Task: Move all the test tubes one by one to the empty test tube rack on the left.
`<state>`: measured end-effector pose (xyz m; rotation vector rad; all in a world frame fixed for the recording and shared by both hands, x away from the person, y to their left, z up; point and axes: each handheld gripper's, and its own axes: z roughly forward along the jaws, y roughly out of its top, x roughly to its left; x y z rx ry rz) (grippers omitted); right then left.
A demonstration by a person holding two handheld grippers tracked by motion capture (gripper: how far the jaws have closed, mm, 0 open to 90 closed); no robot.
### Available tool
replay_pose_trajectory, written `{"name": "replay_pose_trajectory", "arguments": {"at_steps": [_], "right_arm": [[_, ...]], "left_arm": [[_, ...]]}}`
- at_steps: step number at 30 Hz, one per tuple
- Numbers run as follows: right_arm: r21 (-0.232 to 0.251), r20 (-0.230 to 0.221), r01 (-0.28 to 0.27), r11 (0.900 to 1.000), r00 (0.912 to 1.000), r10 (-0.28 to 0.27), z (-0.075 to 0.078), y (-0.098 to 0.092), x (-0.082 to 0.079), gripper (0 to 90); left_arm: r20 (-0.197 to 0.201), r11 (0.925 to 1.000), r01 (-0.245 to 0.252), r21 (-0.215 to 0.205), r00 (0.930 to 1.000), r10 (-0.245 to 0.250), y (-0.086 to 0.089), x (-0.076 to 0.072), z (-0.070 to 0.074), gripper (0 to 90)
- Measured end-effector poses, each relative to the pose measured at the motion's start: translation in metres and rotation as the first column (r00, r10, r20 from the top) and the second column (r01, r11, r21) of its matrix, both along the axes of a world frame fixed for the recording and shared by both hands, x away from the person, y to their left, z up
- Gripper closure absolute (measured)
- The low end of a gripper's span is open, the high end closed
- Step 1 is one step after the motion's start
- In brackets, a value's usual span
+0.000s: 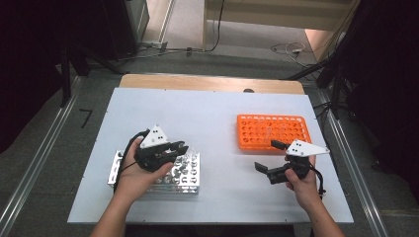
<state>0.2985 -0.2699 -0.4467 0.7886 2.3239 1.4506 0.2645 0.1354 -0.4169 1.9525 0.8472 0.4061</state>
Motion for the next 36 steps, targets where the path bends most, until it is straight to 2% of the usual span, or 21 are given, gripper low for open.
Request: {"name": "replay_pose_trajectory", "arguments": {"at_steps": [3,6,10,18,23,29,32,36], "right_arm": [[0.003,-0.001,0.000,1.000,1.0000,0.000,0.000,0.000,0.000,0.0],[0.002,0.000,0.002,1.000,1.0000,-0.002,0.000,0.000,0.001,0.0],[0.004,0.000,0.007,1.000,1.0000,-0.007,0.000,-0.001,0.001,0.0],[0.002,-0.001,0.010,1.000,1.0000,-0.010,-0.001,-0.002,0.002,0.0],[0.002,-0.003,0.012,1.000,0.9999,-0.012,-0.001,-0.003,0.002,0.0],[0.001,-0.003,0.012,1.000,0.9999,-0.012,-0.001,-0.003,0.002,0.0],[0.001,-0.003,0.012,1.000,0.9999,-0.012,-0.001,-0.004,0.002,0.0],[0.002,-0.001,0.012,1.000,0.9999,-0.012,0.000,-0.004,0.002,0.0]], "left_arm": [[-0.005,1.0000,0.002,0.005,1.0000,-0.002,-0.002,0.001,-0.002,76.0],[-0.016,0.9992,0.009,0.038,0.9998,-0.009,-0.005,0.002,-0.006,76.0],[-0.039,0.9988,0.012,0.048,0.9992,-0.010,-0.007,0.004,-0.014,75.6],[-0.059,0.9992,0.027,0.028,0.9979,-0.026,-0.008,0.004,-0.017,72.4],[-0.059,0.9993,0.036,0.014,0.9976,-0.035,-0.008,0.003,-0.015,66.1],[-0.053,0.9997,0.021,-0.016,0.9984,-0.022,-0.005,0.002,-0.013,56.6],[-0.047,0.9996,0.011,-0.024,0.9988,-0.012,-0.002,0.002,-0.012,57.8],[-0.043,0.9996,-0.011,-0.025,0.9990,0.010,0.003,0.003,-0.011,70.0]]}}
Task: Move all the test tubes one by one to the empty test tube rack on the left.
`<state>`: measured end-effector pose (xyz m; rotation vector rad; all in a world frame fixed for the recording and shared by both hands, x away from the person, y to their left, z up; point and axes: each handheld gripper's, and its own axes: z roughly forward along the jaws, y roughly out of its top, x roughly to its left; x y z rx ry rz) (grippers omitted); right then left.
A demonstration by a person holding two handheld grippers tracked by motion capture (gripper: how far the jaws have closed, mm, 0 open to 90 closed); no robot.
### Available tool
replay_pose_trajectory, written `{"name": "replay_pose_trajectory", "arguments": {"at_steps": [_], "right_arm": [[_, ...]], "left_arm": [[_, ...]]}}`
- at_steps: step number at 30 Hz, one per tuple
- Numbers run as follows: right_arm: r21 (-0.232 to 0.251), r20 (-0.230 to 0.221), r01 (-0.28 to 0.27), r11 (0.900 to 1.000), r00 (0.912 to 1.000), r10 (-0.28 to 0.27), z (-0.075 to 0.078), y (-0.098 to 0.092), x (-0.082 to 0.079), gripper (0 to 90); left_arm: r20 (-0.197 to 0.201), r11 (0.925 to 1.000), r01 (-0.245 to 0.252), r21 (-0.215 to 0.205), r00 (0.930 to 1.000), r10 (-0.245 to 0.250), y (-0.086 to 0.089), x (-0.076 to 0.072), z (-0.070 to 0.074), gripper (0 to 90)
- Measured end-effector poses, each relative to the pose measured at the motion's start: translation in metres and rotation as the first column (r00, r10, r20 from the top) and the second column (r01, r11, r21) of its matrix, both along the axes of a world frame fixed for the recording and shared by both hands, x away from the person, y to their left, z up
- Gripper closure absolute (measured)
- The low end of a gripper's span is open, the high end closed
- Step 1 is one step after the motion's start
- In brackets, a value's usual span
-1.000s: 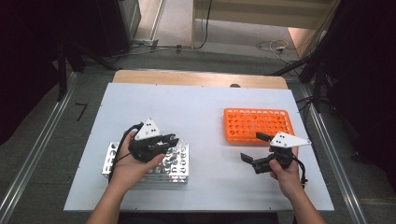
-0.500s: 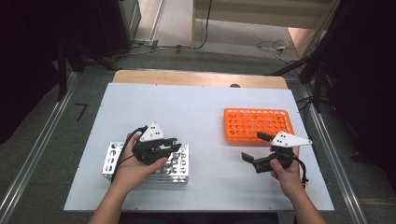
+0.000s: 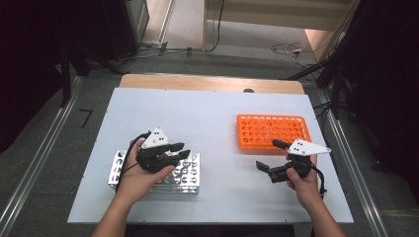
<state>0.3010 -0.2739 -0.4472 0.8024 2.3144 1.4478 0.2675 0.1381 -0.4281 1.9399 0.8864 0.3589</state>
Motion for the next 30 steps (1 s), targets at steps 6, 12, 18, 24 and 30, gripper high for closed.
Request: {"name": "replay_pose_trajectory", "arguments": {"at_steps": [6,12,18,24,30], "right_arm": [[0.001,0.002,0.000,1.000,1.0000,0.000,0.000,0.000,0.000,0.0],[0.007,0.000,0.007,1.000,1.0000,-0.007,0.001,-0.002,0.000,0.0],[0.011,0.012,0.034,0.999,0.9993,-0.035,0.003,-0.007,0.004,0.0],[0.026,0.018,0.088,0.996,0.9959,-0.088,0.006,-0.020,0.011,0.0],[0.038,0.019,0.165,0.986,0.9860,-0.166,0.007,-0.038,0.022,2.9]], "left_arm": [[-0.001,1.0000,0.005,-0.001,1.0000,-0.005,-0.002,0.001,-0.001,75.2],[0.021,0.9995,0.003,-0.031,0.9998,-0.002,0.000,-0.002,0.002,62.7],[0.056,0.9941,0.020,-0.106,0.9983,-0.014,0.004,-0.007,0.009,36.0],[0.077,0.9880,0.031,-0.151,0.9968,-0.020,0.005,-0.010,0.014,16.7],[0.085,0.9842,0.060,-0.167,0.9953,-0.046,0.002,-0.012,0.016,0.6]]}}
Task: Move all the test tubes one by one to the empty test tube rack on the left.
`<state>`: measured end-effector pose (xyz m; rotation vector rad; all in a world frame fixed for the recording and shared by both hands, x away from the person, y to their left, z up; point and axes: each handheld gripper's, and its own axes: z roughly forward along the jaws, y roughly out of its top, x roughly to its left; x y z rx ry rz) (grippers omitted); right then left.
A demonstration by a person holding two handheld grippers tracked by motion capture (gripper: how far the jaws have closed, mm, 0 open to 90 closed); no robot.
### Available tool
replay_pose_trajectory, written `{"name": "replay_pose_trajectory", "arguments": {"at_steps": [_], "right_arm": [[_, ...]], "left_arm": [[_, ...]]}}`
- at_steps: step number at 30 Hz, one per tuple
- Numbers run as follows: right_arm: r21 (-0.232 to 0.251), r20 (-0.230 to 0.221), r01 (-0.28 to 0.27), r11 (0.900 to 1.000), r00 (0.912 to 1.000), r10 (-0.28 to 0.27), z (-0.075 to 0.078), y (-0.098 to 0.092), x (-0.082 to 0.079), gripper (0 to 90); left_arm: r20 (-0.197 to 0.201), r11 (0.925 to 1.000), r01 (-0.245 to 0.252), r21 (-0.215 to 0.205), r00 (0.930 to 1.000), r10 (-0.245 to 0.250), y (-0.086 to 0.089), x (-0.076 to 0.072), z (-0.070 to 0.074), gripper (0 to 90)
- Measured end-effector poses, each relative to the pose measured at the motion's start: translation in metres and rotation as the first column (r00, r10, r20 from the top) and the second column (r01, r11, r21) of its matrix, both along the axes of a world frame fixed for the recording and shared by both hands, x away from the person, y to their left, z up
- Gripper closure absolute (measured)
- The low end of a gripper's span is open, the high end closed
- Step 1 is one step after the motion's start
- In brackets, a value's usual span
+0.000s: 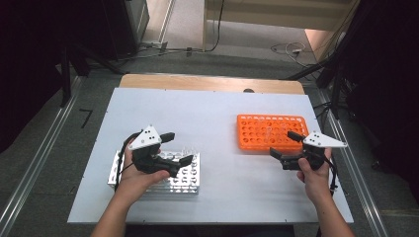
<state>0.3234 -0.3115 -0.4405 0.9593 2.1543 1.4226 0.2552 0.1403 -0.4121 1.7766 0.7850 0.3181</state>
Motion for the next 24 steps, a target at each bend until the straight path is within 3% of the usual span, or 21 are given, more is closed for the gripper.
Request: {"name": "replay_pose_trajectory", "arguments": {"at_steps": [4,14,19,24], "right_arm": [[0.000,-0.012,0.064,0.998,0.9979,-0.064,-0.004,-0.010,0.012,5.5],[-0.056,-0.046,0.211,0.976,0.9757,-0.214,-0.020,-0.012,0.035,39.4],[-0.078,-0.056,0.224,0.971,0.9719,-0.228,-0.029,-0.009,0.043,51.5],[-0.084,-0.052,0.228,0.970,0.9712,-0.232,-0.035,-0.004,0.048,57.5]], "left_arm": [[-0.002,0.9999,0.011,-0.005,0.9999,-0.011,-0.003,0.000,-0.001,0.0],[-0.013,0.9998,0.020,0.005,0.9997,-0.020,-0.007,0.000,-0.004,0.0],[-0.016,0.9997,0.021,0.009,0.9996,-0.021,-0.007,0.001,-0.005,0.0],[-0.016,0.9997,0.023,0.006,0.9996,-0.023,-0.008,0.001,-0.005,0.0]]}}
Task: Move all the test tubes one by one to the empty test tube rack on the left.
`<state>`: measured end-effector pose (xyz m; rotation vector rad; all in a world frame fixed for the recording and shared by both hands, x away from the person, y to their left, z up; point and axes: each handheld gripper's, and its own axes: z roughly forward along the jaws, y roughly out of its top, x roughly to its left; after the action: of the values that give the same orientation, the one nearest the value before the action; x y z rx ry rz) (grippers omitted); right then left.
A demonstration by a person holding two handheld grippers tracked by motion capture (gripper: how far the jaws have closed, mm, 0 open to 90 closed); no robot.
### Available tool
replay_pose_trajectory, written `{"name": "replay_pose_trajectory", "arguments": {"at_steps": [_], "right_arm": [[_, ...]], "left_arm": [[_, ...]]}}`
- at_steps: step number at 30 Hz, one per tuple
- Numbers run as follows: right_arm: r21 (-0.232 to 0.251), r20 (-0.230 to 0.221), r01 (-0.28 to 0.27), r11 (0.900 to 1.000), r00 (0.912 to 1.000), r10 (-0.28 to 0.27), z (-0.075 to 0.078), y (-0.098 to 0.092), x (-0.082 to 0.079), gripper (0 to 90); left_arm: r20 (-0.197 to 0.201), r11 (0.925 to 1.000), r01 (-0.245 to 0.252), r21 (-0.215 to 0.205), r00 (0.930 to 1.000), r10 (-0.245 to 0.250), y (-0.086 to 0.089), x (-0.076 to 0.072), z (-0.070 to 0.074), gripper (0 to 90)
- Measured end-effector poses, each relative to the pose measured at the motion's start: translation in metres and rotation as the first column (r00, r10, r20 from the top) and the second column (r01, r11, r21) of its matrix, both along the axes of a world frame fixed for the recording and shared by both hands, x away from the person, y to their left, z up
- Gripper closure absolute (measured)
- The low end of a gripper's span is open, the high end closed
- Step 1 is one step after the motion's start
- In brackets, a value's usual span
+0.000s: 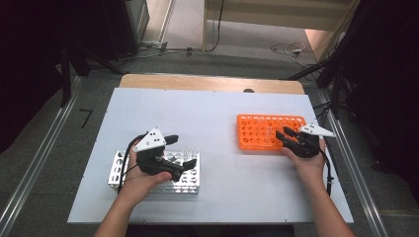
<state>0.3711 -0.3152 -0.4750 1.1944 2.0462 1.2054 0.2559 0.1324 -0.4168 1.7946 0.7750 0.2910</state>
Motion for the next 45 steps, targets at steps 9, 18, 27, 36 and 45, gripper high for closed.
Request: {"name": "replay_pose_trajectory", "arguments": {"at_steps": [9,18,27,36,45], "right_arm": [[-0.022,0.035,0.017,1.000,0.9993,-0.016,-0.006,0.007,0.003,68.5],[-0.021,0.044,0.000,1.000,0.9990,0.001,-0.005,0.007,0.003,73.9],[0.023,0.076,-0.009,1.000,0.9971,0.008,0.016,-0.001,-0.007,74.0],[0.038,0.089,-0.047,0.998,0.9951,0.043,0.038,-0.006,-0.030,74.0],[0.043,0.097,-0.158,0.987,0.9835,0.153,0.054,0.014,-0.059,74.0]], "left_arm": [[0.002,1.0000,-0.002,0.000,1.0000,0.002,-0.003,0.000,0.000,0.0],[0.012,1.0000,0.006,0.006,0.9999,-0.006,-0.009,0.000,0.003,0.0],[0.025,0.9997,0.025,0.003,0.9994,-0.025,-0.021,0.005,0.008,0.0],[0.033,0.9986,0.053,0.007,0.9980,-0.053,-0.041,0.012,0.009,0.1],[0.036,0.9972,0.074,0.009,0.9966,-0.074,-0.057,0.013,0.006,0.2]]}}
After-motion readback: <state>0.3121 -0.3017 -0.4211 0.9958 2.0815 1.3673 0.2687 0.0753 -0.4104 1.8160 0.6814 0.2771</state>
